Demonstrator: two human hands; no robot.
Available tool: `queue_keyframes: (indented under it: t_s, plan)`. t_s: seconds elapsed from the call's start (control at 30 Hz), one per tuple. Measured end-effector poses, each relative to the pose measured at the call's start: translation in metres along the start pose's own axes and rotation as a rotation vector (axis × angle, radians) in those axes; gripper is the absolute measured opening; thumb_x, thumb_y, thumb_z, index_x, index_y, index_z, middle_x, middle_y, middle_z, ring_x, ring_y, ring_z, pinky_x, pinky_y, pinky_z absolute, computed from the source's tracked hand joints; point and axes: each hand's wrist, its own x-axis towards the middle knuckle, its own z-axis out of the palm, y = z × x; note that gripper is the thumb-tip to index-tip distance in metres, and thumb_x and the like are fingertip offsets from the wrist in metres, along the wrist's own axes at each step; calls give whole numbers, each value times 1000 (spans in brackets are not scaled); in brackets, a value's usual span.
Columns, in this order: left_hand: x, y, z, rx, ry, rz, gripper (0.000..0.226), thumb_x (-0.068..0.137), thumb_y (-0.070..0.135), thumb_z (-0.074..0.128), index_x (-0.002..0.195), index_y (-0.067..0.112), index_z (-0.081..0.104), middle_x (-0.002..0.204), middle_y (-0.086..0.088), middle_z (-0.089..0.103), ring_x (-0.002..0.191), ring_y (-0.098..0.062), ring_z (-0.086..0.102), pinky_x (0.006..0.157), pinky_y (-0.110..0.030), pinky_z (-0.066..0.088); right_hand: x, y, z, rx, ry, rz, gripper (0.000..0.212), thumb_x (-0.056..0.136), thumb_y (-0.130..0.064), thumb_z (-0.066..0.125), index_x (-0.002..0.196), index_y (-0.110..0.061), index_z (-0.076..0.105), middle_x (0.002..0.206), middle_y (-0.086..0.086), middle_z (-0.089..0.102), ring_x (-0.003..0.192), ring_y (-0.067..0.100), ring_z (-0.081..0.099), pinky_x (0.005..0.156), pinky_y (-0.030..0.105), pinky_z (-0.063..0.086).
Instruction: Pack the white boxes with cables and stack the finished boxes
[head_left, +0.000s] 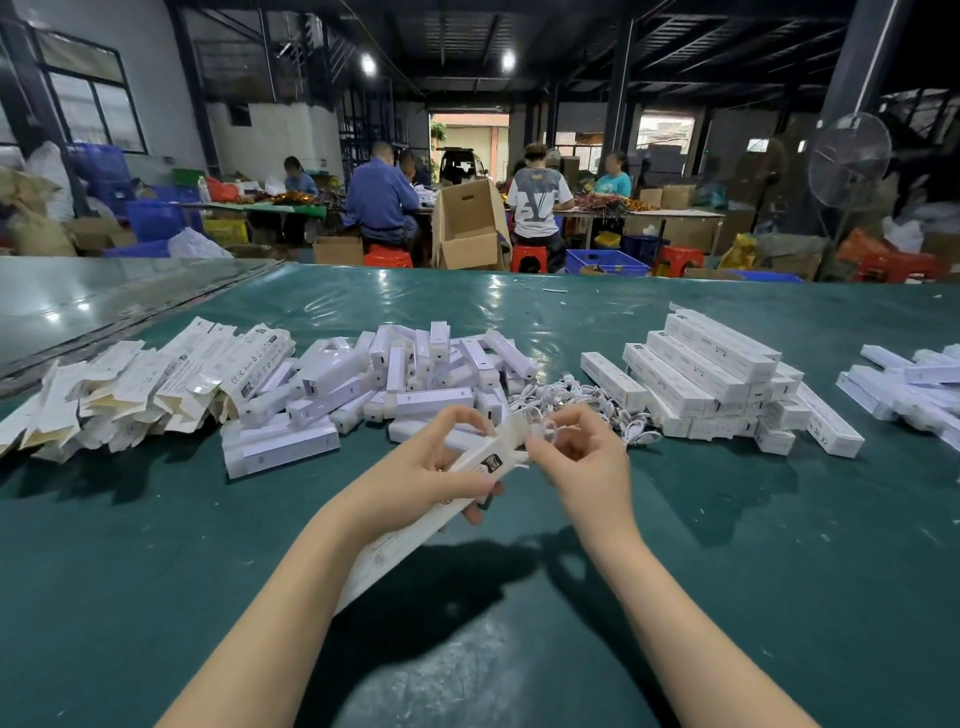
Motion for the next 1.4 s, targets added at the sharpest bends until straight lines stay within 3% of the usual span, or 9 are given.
queue_keyframes:
  t_s: [0.27,0.33,0.43,0.53,0.7,0.93,1.07,1.27,1.4]
  plan:
    - [3,-8,0,4,-29,-17,34,86,11,61,107,29,42,91,-8,71,64,-17,64,56,-17,46,4,-1,-11,-126,-261,-19,28,77,6,64,68,-21,67,65,-6,56,54,4,46,60,21,38]
    - [5,-11,3,67,-51,-16,35,85,11,62,107,29,42,83,-2,70,62,-15,62,62,-18,45,5,-3,-13,-238,-331,-68,32,77,11,58,71,-19,69,72,-6,51,60,8,46,61,17,37]
    - [7,-16,7,187,-46,-31,36,84,15,64,109,30,42,65,8,66,59,-9,58,62,-17,40,3,-4,-11,-403,-431,-135,18,81,6,59,86,-6,71,75,-11,48,66,2,46,65,10,36]
    - [7,-16,5,129,-22,-30,35,85,15,64,107,32,43,81,-3,69,64,-13,62,66,-23,43,1,-2,-9,-293,-375,-44,22,80,2,63,95,-14,63,70,-8,53,60,8,48,63,15,39]
    - [6,-13,2,43,-34,-5,34,86,12,62,110,26,44,87,-8,70,65,-16,64,62,-16,44,0,0,-7,15,-174,126,46,71,7,71,83,-22,37,62,2,57,43,8,50,44,17,42]
    - [7,-14,1,41,-23,-1,35,86,12,62,112,26,43,89,-11,70,66,-17,64,62,-17,44,-3,3,-1,-125,-183,20,20,76,2,69,81,-16,63,65,-8,60,48,3,53,55,17,45]
    - [7,-14,1,10,-18,8,34,86,10,62,109,28,45,92,-16,70,65,-17,64,60,-15,45,-4,1,0,-103,-207,-25,30,77,4,66,74,-26,66,80,-11,63,55,5,51,61,16,43]
    - [6,-12,2,23,-32,25,34,86,8,62,110,24,45,80,-7,68,62,-14,63,55,-14,43,-4,-2,-2,-105,-247,-43,32,77,7,65,74,-25,67,73,-13,66,68,-1,61,70,14,48]
    - [7,-11,5,45,5,35,34,85,6,62,110,24,46,73,-5,66,61,-14,61,57,-15,43,-3,-2,-3,-181,-278,-77,31,78,7,61,82,-24,66,75,-13,67,74,-8,63,64,5,42]
